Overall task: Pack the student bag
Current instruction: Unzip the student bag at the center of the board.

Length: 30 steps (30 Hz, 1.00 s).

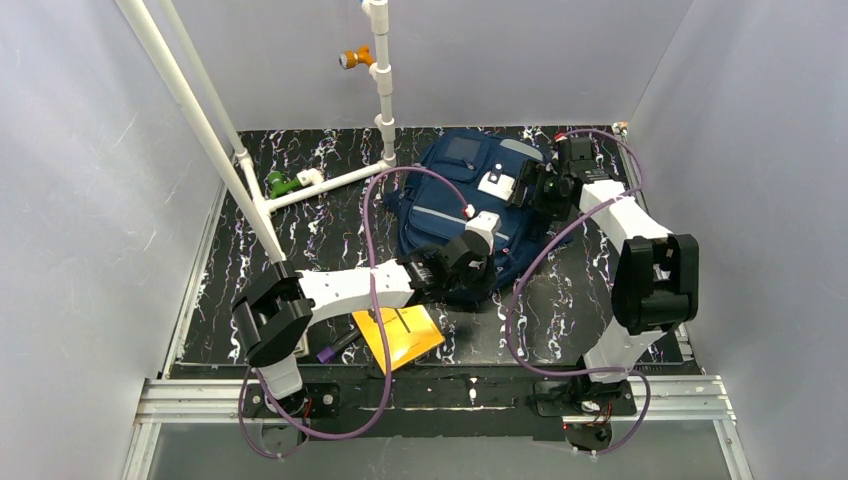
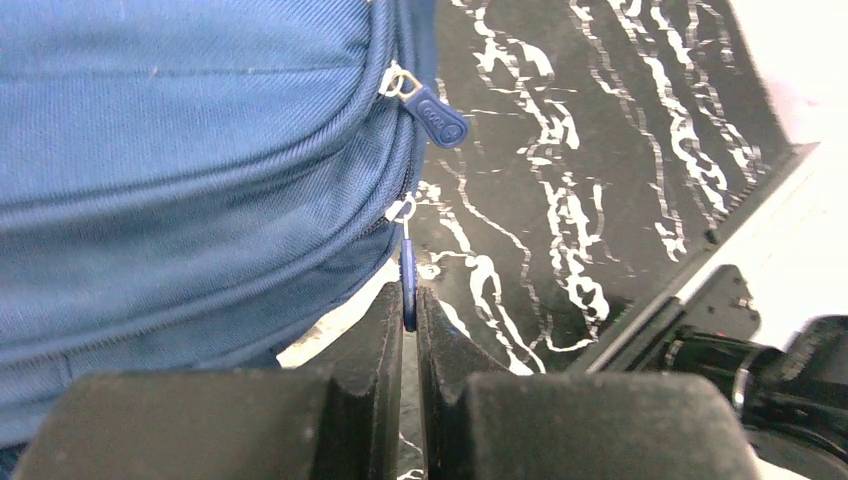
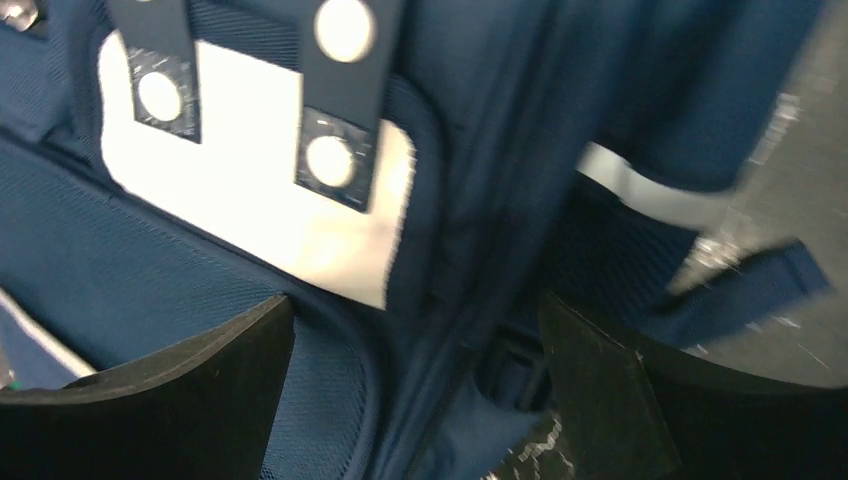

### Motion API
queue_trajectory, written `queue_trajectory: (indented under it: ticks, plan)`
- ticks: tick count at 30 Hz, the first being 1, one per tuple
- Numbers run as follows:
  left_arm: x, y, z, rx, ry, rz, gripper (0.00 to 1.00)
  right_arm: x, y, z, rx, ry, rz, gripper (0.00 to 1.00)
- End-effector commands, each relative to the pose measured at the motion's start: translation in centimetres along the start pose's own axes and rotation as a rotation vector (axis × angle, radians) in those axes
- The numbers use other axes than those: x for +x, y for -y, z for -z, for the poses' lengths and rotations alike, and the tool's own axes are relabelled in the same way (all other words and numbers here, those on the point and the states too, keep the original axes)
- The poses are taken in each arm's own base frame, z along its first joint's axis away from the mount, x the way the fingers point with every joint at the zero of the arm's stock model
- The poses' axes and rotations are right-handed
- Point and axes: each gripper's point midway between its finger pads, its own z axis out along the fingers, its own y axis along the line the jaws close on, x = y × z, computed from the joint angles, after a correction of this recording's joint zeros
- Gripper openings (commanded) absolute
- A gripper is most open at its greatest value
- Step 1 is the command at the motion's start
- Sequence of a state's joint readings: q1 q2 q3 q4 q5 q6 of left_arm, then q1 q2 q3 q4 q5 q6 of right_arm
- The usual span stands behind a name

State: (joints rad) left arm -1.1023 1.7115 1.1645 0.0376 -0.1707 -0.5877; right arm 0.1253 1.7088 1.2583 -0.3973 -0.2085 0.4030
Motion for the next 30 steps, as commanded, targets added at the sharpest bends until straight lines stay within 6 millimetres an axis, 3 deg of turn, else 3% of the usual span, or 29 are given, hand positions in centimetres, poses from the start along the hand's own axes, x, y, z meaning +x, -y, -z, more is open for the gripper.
queue_trajectory:
  ticks: [1, 4, 5, 9, 11, 17, 21, 23, 26, 28, 30]
  plan:
    - [-1.1, 5.3, 1.7, 0.214, -0.038, 0.013, 0.0, -0.2, 5.6, 5.7, 0.306, 0.028, -0.016, 0.98]
    - [-1.9, 6.3, 1.7, 0.266, -0.052, 0.021, 0.0, 2.6, 3.1, 8.6, 0.078, 0.041, -0.129, 0.98]
    - [-2.0, 6.7, 1.7, 0.281, -0.056, 0.021, 0.0, 4.6, 2.1, 8.8, -0.003, 0.032, -0.172, 0.98]
    - [-2.3, 7.7, 2.1, 0.327, -0.071, 0.017, 0.0, 8.1, -2.9, 10.5, -0.331, 0.035, -0.301, 0.95]
    - [-2.5, 8.0, 2.5, 0.339, -0.073, 0.018, 0.0, 9.3, -3.3, 10.8, -0.378, 0.034, -0.323, 0.93]
    - [-2.6, 8.4, 3.4, 0.365, -0.081, 0.029, 0.0, 10.1, -3.6, 10.6, -0.425, 0.055, -0.388, 0.79]
    - [-2.3, 8.7, 3.3, 0.373, -0.104, 0.036, 0.0, 9.6, -4.2, 10.3, -0.452, 0.066, -0.421, 0.7]
    - [-2.0, 8.2, 3.1, 0.343, -0.117, 0.038, 0.0, 9.6, -4.1, 10.3, -0.434, 0.06, -0.438, 0.59]
    - [-1.4, 5.7, 2.7, 0.208, -0.129, 0.037, 0.0, 9.8, -3.1, 10.3, -0.367, 0.075, -0.461, 0.36]
    - [-1.2, 3.6, 2.6, 0.115, -0.123, 0.03, 0.0, 10.0, -2.5, 10.4, -0.35, 0.102, -0.514, 0.06]
    - [-1.0, 1.5, 2.8, 0.038, -0.104, 0.035, 0.0, 10.1, -2.6, 10.3, -0.401, 0.103, -0.556, 0.01]
